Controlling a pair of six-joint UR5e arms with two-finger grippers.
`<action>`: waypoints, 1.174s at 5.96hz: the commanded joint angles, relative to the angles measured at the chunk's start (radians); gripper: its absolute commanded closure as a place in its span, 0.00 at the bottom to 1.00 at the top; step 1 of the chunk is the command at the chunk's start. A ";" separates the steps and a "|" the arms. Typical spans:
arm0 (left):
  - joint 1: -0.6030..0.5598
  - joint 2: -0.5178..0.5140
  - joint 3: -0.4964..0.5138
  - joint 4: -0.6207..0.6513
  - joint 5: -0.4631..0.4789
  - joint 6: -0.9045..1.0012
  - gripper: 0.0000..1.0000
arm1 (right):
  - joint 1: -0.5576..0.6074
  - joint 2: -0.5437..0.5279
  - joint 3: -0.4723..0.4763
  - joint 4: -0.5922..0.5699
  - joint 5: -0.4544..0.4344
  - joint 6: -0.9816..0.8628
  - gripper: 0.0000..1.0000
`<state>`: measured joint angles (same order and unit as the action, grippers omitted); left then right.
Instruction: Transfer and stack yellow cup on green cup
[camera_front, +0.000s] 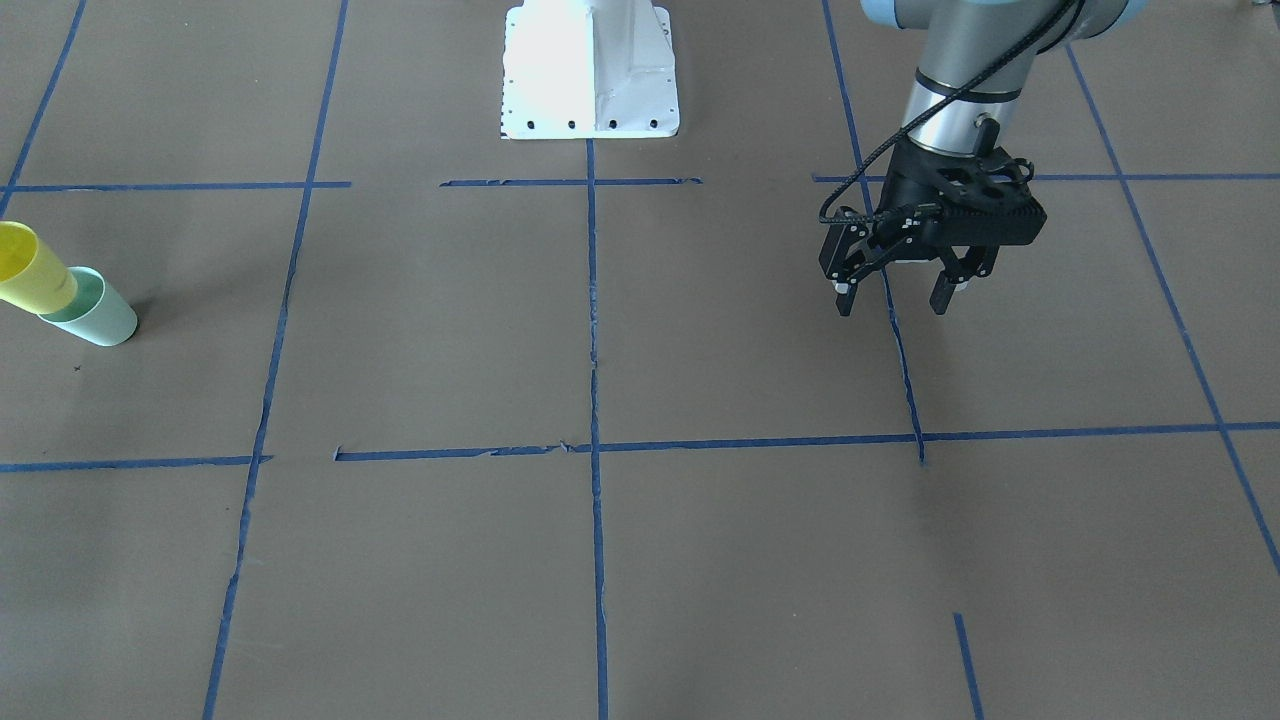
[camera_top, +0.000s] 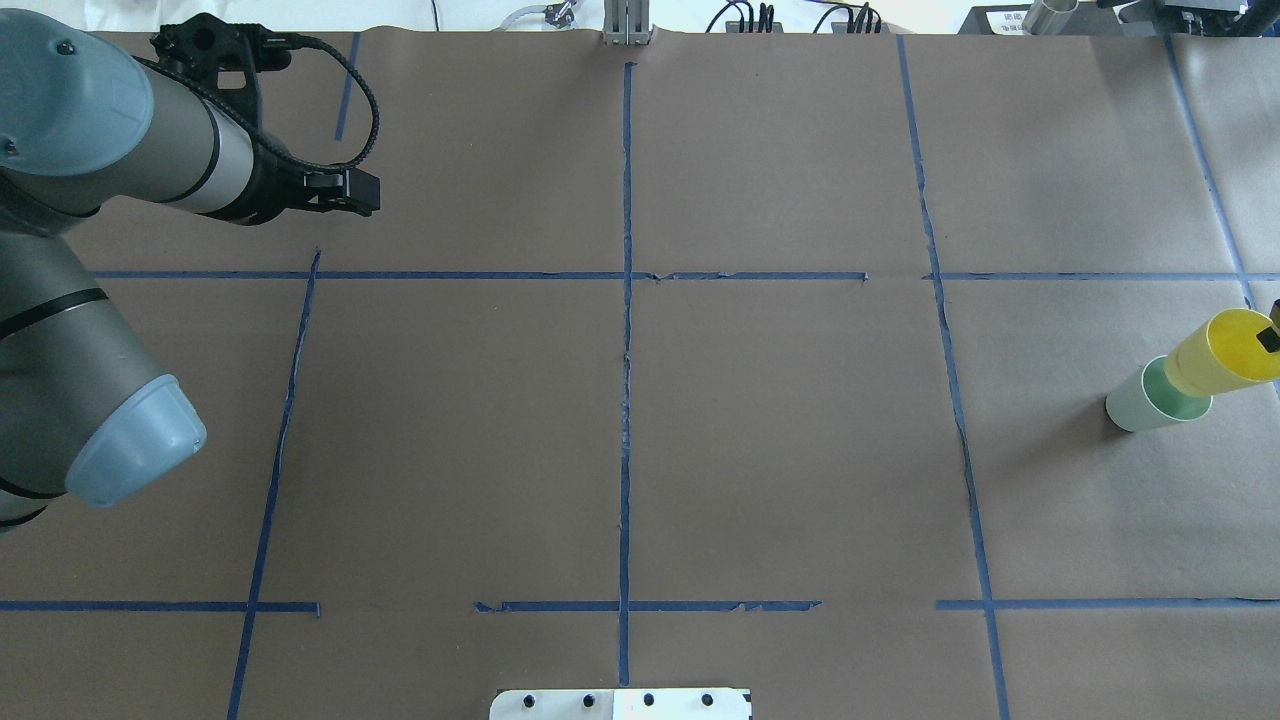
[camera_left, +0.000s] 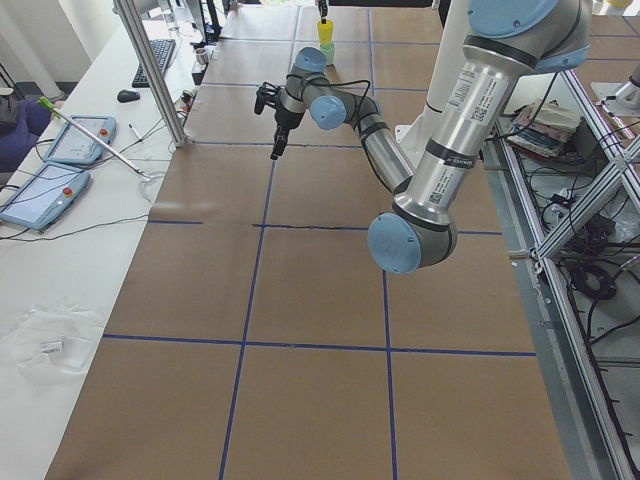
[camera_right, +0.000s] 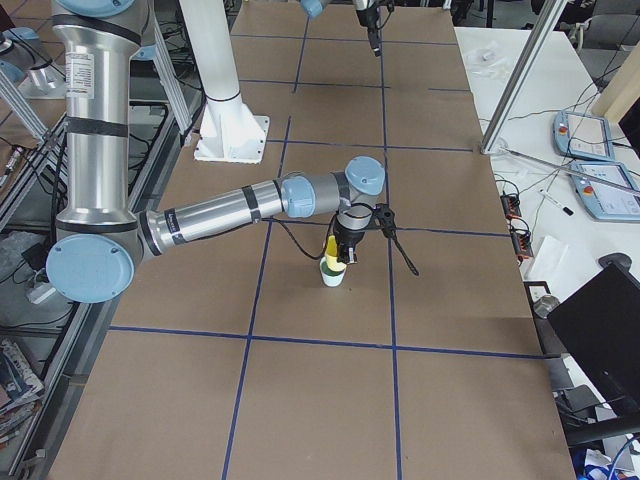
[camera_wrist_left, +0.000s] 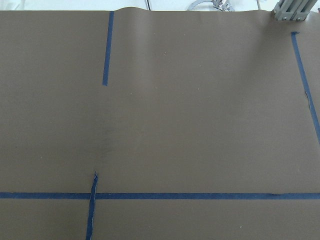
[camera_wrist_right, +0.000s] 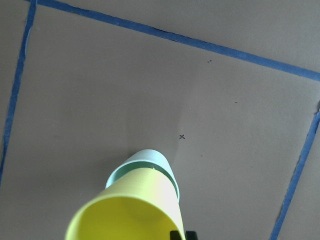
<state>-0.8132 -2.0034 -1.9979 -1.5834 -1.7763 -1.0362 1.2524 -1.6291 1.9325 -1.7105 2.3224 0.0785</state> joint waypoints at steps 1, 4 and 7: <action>0.000 0.000 -0.001 -0.004 0.000 0.001 0.00 | -0.001 0.009 -0.007 0.000 -0.001 -0.003 0.84; 0.002 -0.002 -0.002 -0.006 -0.002 0.001 0.00 | -0.004 0.002 -0.004 0.000 -0.003 0.000 0.00; 0.000 0.003 -0.001 -0.003 -0.052 0.022 0.00 | 0.024 -0.021 -0.003 0.002 -0.009 -0.072 0.00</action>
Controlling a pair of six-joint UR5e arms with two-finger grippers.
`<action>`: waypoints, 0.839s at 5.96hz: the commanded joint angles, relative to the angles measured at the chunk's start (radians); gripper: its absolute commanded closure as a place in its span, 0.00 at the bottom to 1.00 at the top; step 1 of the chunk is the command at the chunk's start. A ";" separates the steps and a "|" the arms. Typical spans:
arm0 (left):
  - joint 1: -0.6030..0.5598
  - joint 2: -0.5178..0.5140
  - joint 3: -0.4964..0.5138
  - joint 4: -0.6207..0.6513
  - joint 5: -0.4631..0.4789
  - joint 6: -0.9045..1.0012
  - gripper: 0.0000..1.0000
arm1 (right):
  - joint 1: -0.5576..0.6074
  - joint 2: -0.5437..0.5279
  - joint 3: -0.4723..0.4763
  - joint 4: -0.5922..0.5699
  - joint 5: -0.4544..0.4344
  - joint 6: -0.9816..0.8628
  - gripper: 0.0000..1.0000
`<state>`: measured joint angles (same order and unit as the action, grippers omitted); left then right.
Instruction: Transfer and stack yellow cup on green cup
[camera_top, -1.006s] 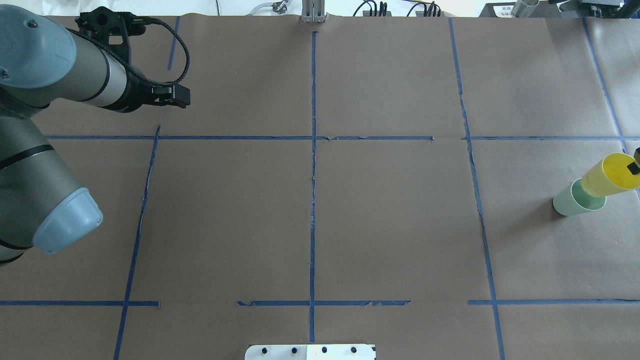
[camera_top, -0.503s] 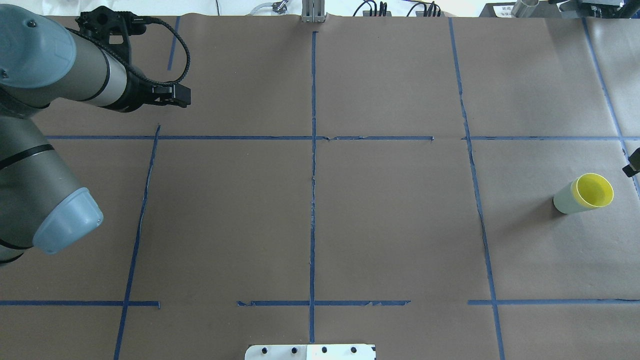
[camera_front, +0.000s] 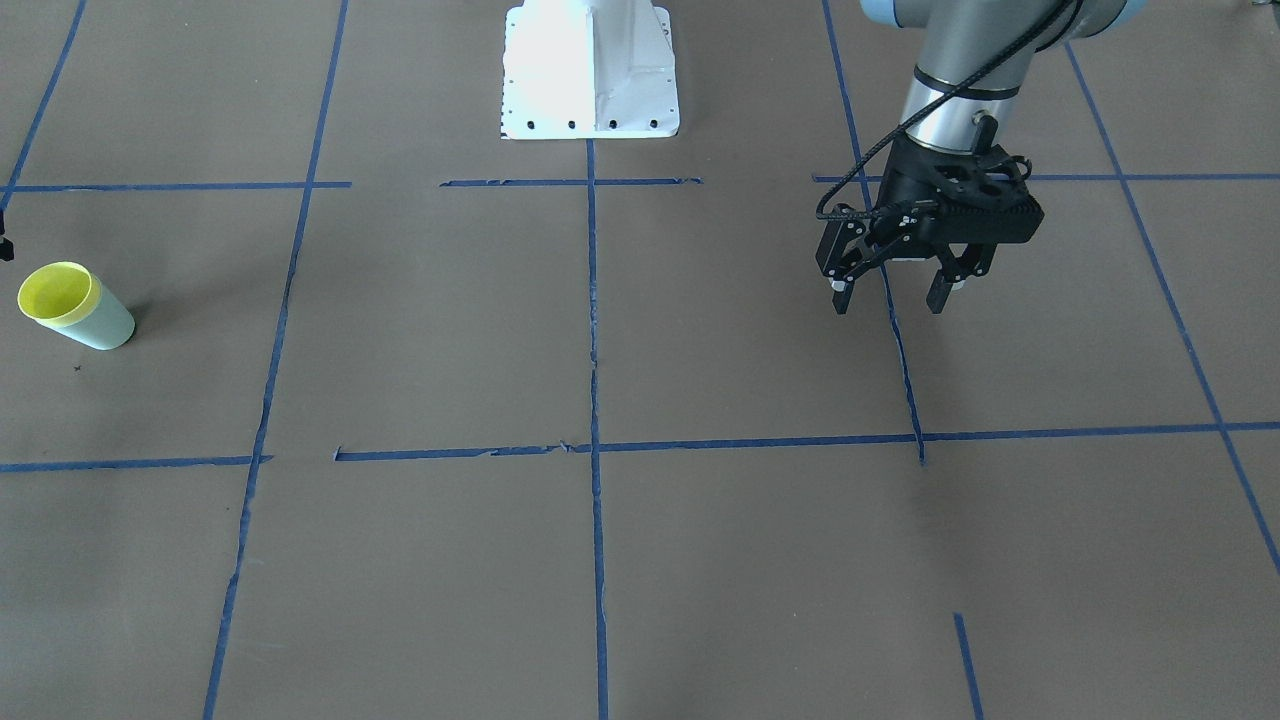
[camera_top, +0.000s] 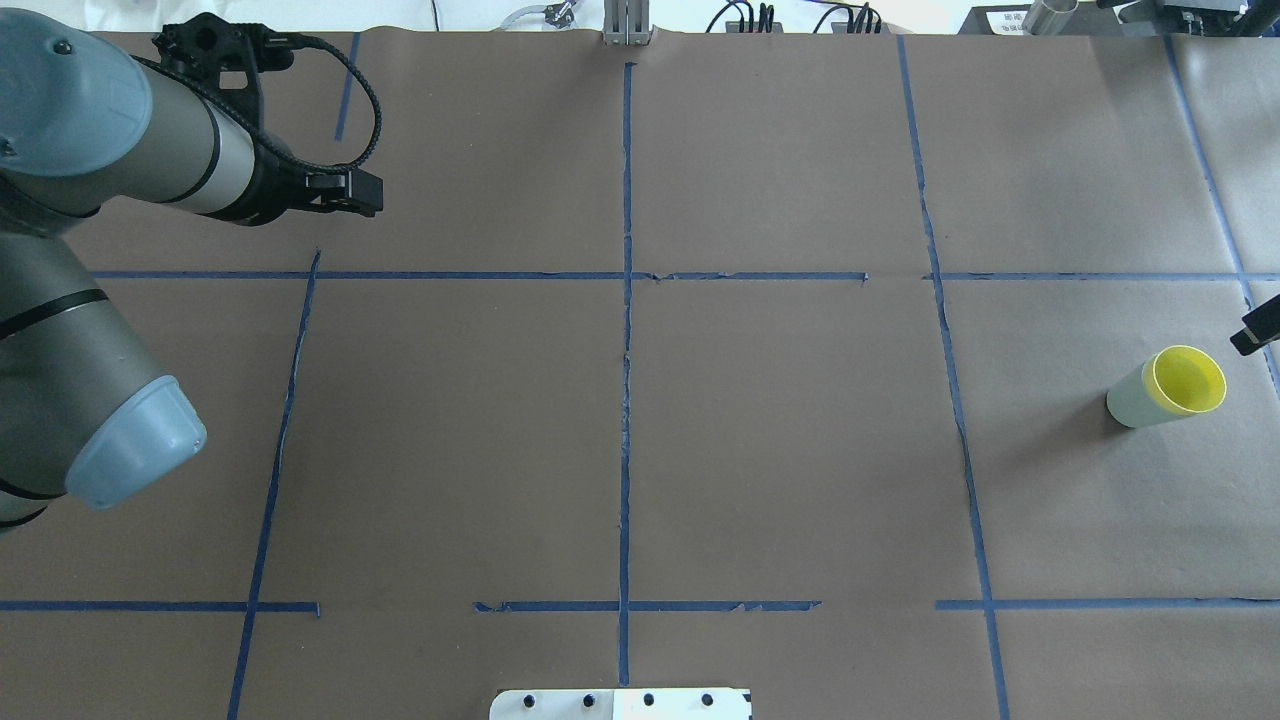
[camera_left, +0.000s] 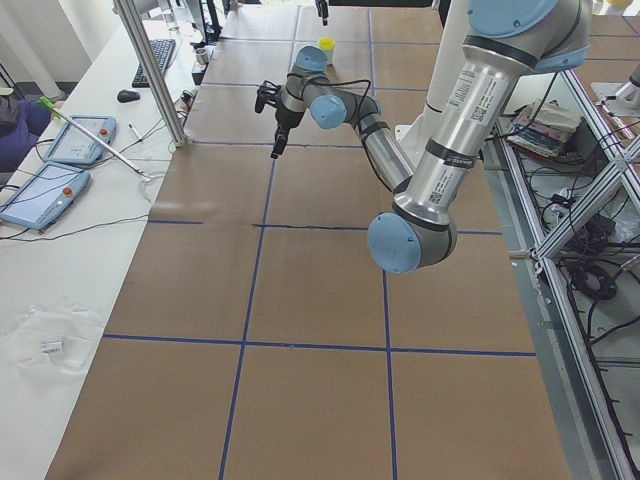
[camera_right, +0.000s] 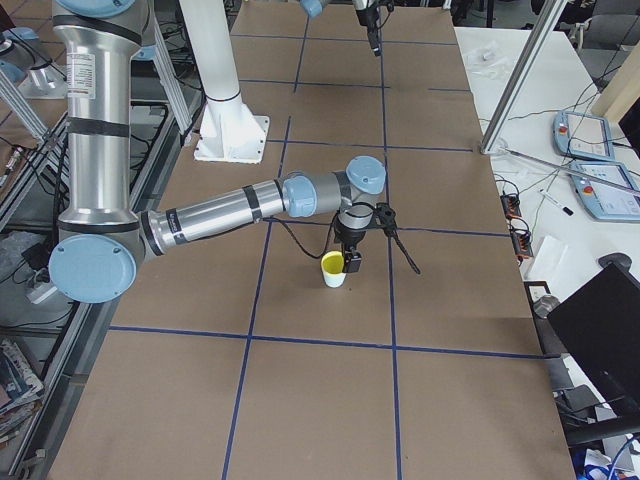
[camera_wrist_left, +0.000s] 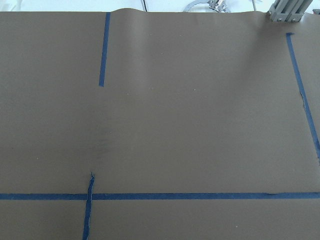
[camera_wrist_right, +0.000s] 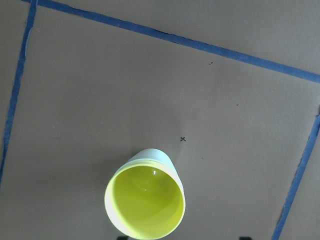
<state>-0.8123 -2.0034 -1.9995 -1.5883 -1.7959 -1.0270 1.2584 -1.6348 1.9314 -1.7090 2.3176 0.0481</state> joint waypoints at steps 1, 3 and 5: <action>-0.008 0.003 0.001 0.010 -0.090 0.090 0.01 | 0.112 -0.070 -0.006 -0.001 -0.004 -0.170 0.00; -0.084 0.067 0.007 0.063 -0.173 0.353 0.01 | 0.255 -0.159 -0.006 -0.006 0.002 -0.183 0.00; -0.312 0.194 0.027 0.119 -0.384 0.746 0.01 | 0.256 -0.174 -0.008 -0.004 0.003 -0.171 0.00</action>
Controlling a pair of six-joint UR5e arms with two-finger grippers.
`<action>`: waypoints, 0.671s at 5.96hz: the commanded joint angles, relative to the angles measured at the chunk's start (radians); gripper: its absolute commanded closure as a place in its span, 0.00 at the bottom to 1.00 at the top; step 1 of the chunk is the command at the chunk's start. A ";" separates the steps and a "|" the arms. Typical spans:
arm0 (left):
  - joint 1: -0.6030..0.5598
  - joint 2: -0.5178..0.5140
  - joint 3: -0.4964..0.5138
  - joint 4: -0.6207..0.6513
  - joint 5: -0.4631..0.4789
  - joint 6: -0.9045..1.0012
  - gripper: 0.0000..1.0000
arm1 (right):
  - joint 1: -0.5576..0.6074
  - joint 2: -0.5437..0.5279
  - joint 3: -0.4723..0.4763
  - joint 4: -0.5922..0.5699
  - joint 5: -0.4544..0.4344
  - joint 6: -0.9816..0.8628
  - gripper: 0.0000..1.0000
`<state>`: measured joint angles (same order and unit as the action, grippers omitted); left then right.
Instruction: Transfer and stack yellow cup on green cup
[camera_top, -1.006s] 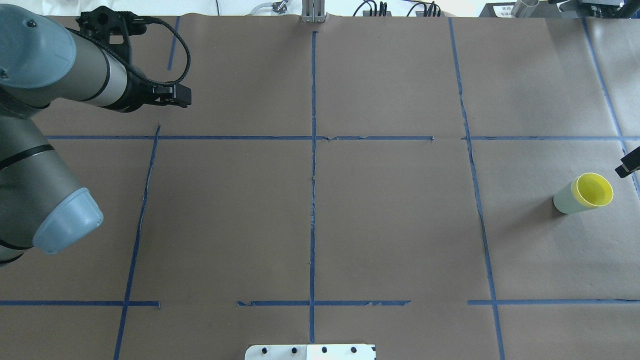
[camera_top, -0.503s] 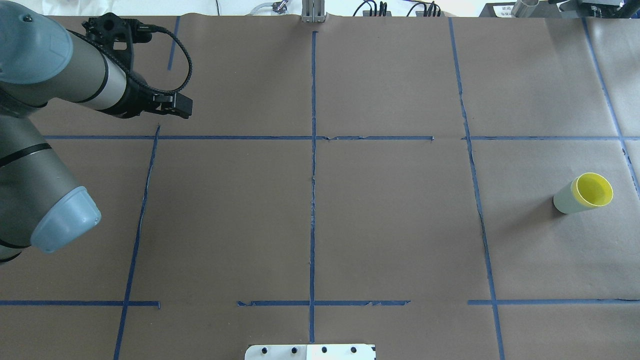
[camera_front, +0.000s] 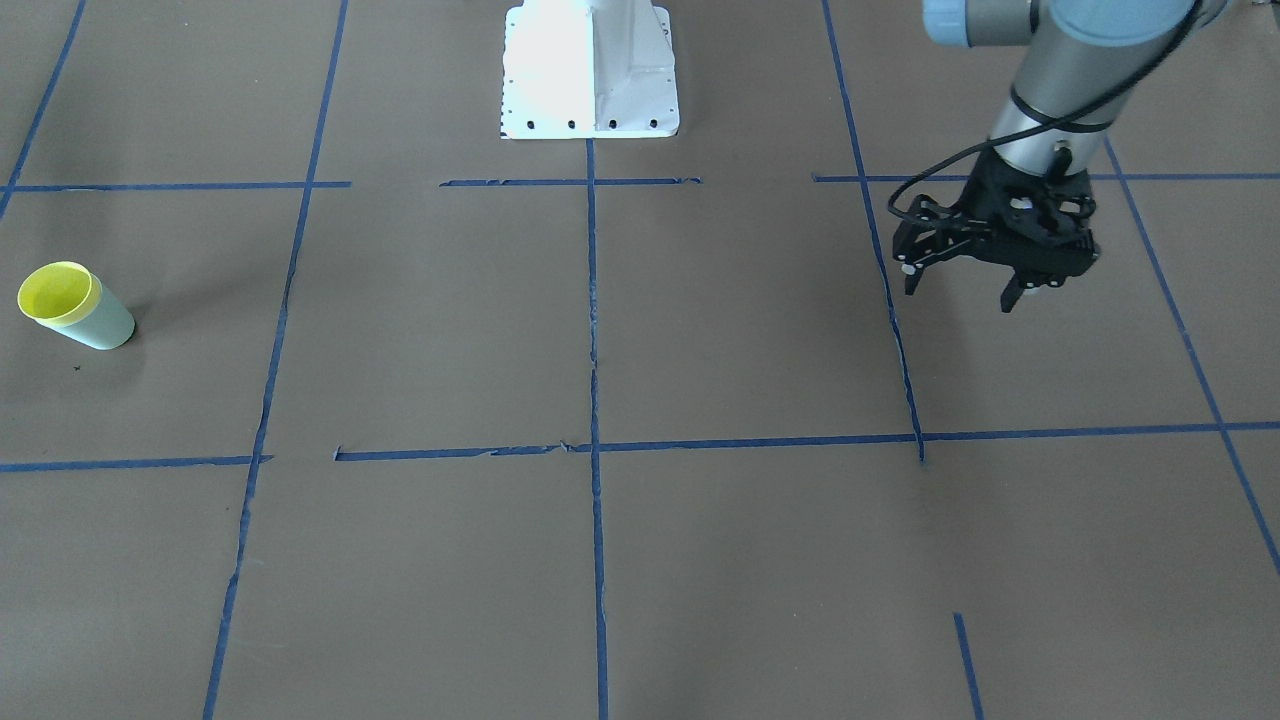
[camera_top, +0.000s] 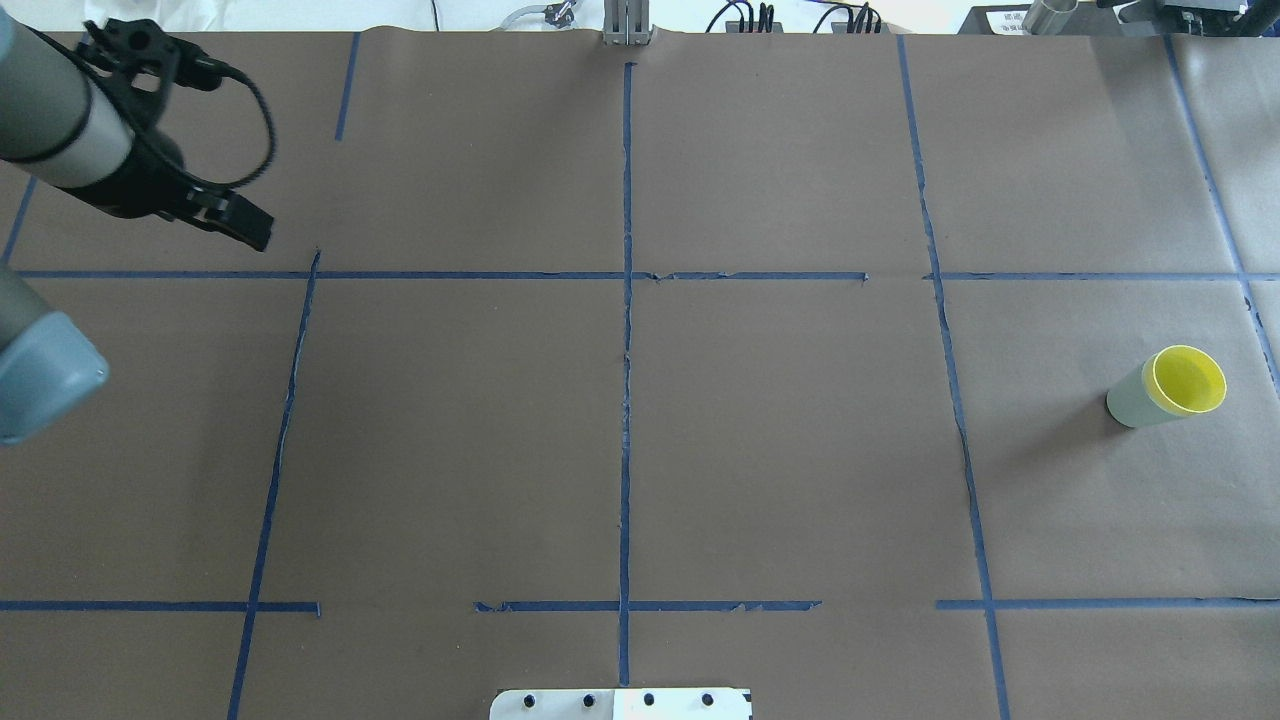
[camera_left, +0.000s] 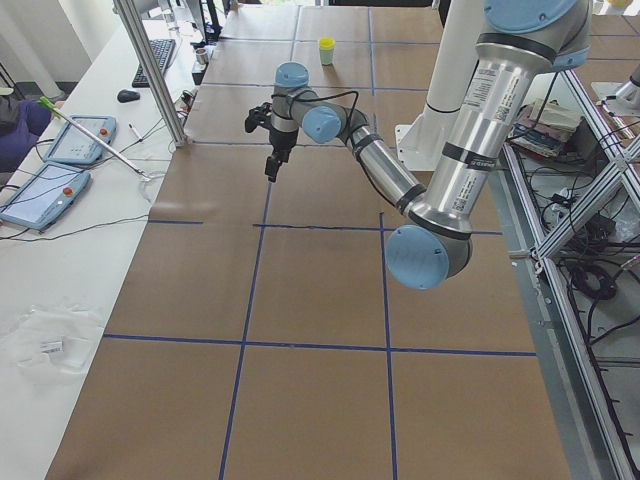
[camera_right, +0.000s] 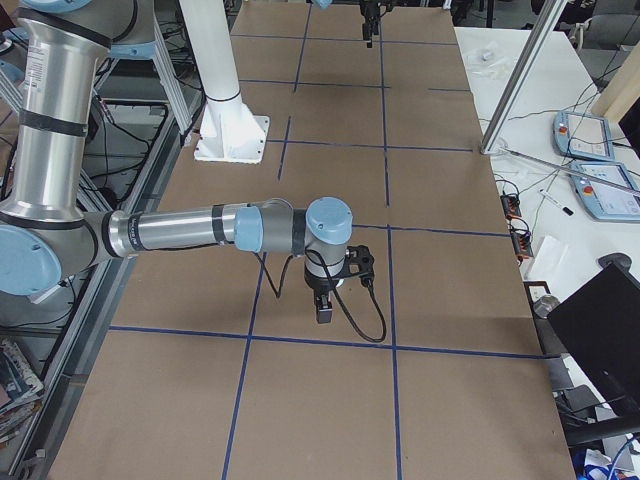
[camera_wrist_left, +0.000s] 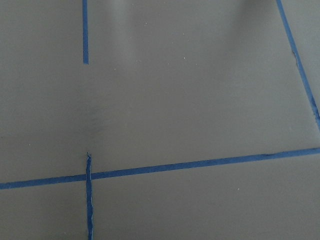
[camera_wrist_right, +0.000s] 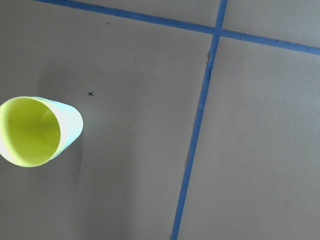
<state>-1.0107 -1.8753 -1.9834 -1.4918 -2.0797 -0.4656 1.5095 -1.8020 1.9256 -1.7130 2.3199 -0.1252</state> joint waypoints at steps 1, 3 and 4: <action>-0.240 0.149 0.044 0.021 -0.191 0.317 0.00 | 0.005 -0.008 -0.005 0.000 0.003 0.002 0.00; -0.443 0.312 0.150 0.004 -0.304 0.488 0.00 | 0.005 -0.008 -0.010 0.001 0.003 0.002 0.00; -0.474 0.406 0.153 0.004 -0.303 0.558 0.00 | 0.005 -0.008 -0.010 0.001 0.003 0.002 0.00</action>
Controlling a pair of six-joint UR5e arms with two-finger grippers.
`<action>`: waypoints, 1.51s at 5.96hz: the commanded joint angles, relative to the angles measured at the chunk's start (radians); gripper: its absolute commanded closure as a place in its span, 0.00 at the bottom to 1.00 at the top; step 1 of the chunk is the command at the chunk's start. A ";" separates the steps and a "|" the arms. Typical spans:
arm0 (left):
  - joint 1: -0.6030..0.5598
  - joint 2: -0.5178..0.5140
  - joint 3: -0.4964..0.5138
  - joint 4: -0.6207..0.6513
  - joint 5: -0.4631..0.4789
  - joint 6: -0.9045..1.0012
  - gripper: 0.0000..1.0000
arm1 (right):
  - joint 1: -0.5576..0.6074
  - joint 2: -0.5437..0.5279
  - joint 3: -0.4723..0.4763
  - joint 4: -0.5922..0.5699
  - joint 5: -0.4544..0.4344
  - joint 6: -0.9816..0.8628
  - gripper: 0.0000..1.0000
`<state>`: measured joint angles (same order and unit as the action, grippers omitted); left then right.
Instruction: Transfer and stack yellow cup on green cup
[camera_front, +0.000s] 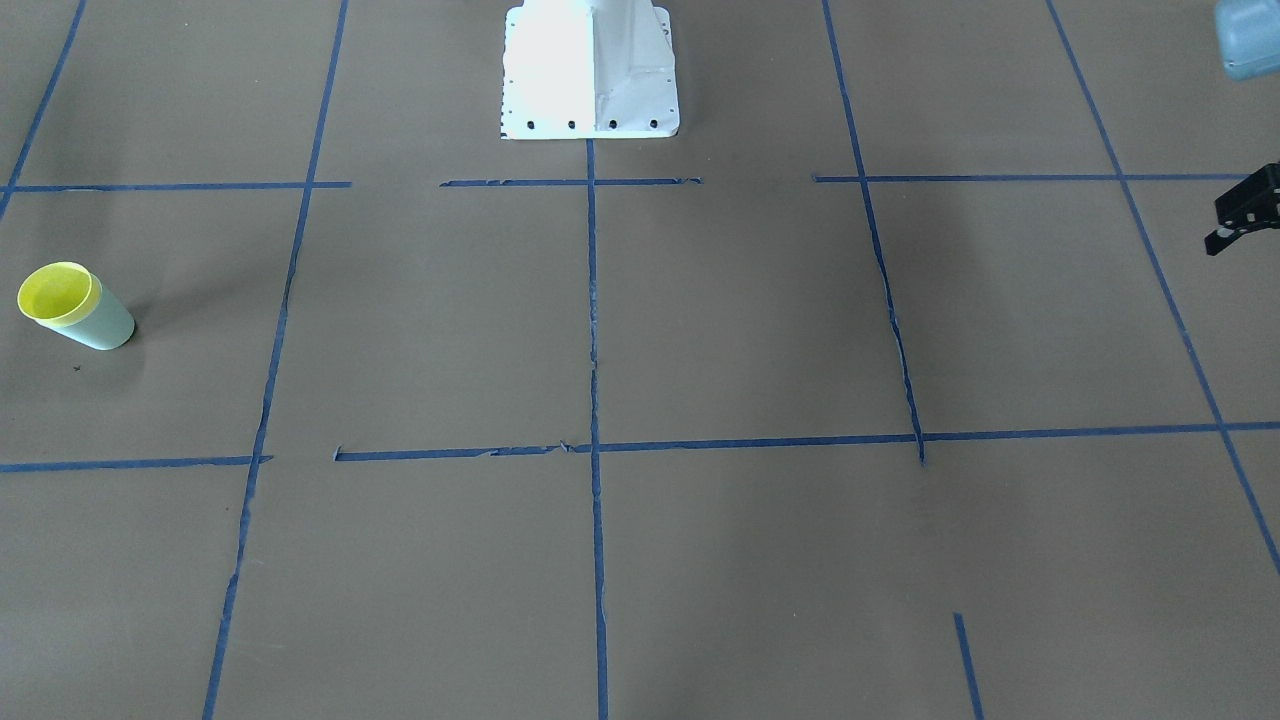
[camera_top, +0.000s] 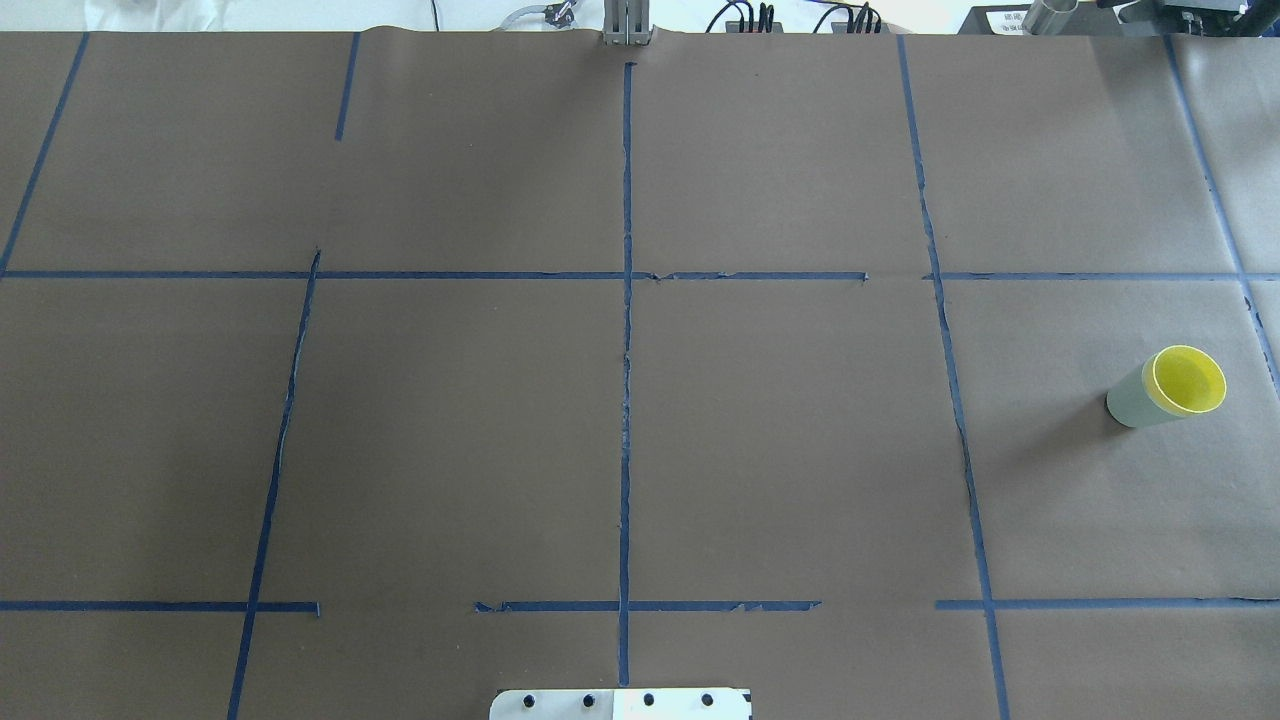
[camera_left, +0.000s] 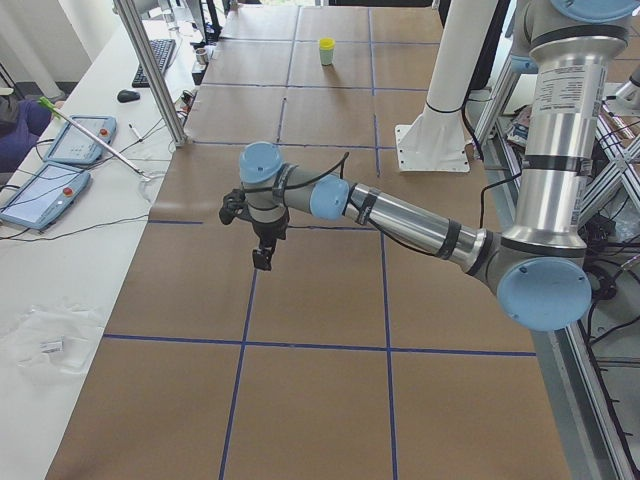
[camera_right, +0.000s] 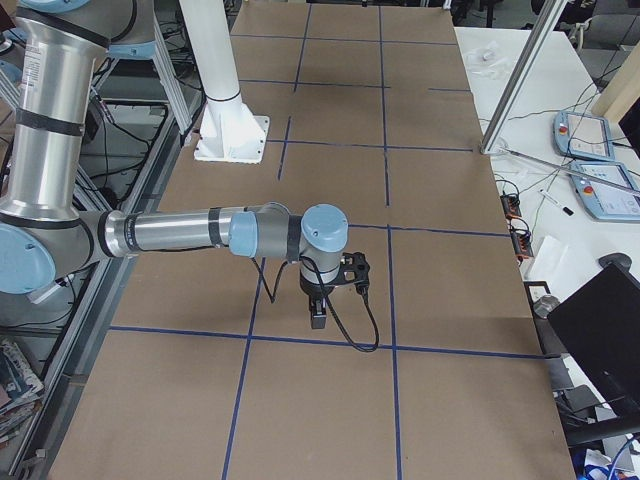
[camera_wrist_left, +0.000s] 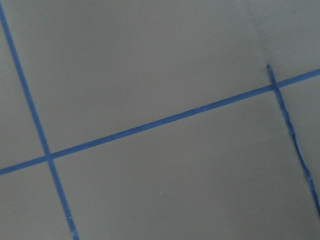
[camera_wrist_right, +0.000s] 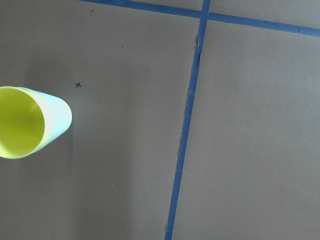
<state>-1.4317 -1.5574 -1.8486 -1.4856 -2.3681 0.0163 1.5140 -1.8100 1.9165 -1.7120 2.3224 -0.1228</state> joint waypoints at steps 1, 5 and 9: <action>-0.053 0.133 0.049 -0.002 -0.008 0.080 0.00 | 0.000 0.001 -0.001 0.000 0.000 -0.001 0.00; -0.102 0.134 0.105 -0.001 0.000 0.076 0.00 | 0.000 0.003 0.001 0.000 -0.001 0.000 0.00; -0.102 0.145 0.097 0.001 0.021 0.073 0.00 | 0.000 0.003 0.001 0.000 0.000 -0.001 0.00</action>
<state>-1.5339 -1.4132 -1.7515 -1.4859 -2.3474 0.0895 1.5140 -1.8070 1.9175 -1.7119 2.3224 -0.1242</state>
